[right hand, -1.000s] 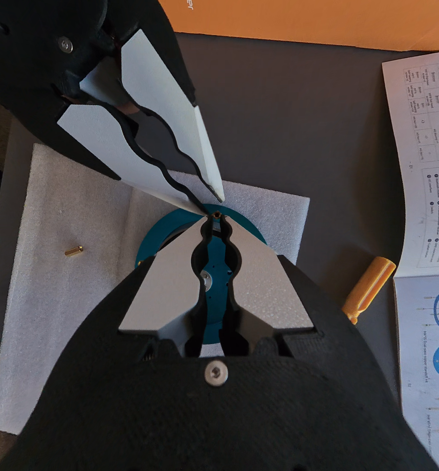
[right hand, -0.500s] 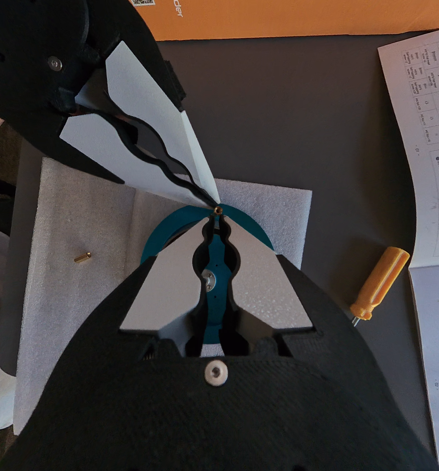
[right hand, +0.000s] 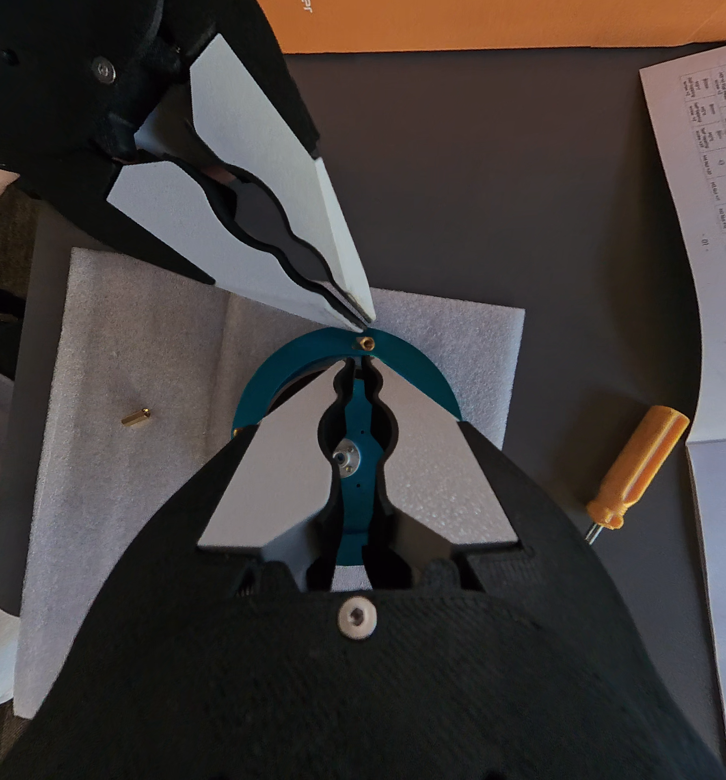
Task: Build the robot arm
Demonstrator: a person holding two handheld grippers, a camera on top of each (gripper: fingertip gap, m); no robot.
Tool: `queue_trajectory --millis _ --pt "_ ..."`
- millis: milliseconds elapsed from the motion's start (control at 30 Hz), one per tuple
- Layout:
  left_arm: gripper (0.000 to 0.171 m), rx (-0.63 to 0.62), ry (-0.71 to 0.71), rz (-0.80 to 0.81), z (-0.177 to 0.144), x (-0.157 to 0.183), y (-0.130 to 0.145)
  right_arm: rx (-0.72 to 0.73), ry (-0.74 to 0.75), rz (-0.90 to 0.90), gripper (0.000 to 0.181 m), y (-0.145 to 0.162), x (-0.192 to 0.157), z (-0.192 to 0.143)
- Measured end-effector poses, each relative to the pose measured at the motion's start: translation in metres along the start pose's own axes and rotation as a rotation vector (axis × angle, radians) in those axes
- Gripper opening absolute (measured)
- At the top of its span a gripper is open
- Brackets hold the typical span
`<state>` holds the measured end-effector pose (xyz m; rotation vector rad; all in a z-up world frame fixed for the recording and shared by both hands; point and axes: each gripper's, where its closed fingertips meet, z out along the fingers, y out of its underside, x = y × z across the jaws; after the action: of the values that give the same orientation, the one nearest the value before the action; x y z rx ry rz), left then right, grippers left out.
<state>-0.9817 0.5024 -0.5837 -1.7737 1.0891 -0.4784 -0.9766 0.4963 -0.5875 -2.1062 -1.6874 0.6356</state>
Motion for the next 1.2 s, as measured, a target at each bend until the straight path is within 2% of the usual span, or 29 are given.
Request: queue_trajectory --millis 233,533,700,833,1000,1100,1167,1200 --pt "0.007 0.024 0.029 -0.012 -0.002 0.005 -0.004 -0.004 0.025 -0.046 0.022 -0.001 0.003 0.005" --pt "0.006 0.001 0.006 -0.027 -0.001 -0.001 0.001 0.024 -0.001 -0.053 0.011 -0.001 -0.006 0.002" --pt "0.007 0.007 0.011 -0.028 -0.002 0.001 0.000 0.039 0.003 -0.025 0.015 -0.003 -0.001 0.000" --pt "0.007 -0.011 -0.008 -0.031 -0.002 -0.002 0.004 0.018 0.040 -0.068 0.014 -0.001 0.001 0.002" --pt "0.008 -0.036 -0.041 -0.143 -0.008 -0.011 0.013 0.032 0.073 -0.114 0.014 -0.004 0.001 -0.002" --pt "0.007 -0.096 -0.146 -0.298 -0.021 -0.029 0.027 0.056 0.121 -0.117 0.014 -0.005 0.006 -0.011" --pt "0.022 -0.088 -0.145 -0.386 -0.023 -0.030 0.025 0.063 0.187 -0.123 0.014 -0.004 0.013 -0.018" --pt "0.022 -0.082 -0.118 -0.389 -0.022 -0.025 0.021 0.063 0.217 -0.133 0.014 -0.004 0.016 -0.020"
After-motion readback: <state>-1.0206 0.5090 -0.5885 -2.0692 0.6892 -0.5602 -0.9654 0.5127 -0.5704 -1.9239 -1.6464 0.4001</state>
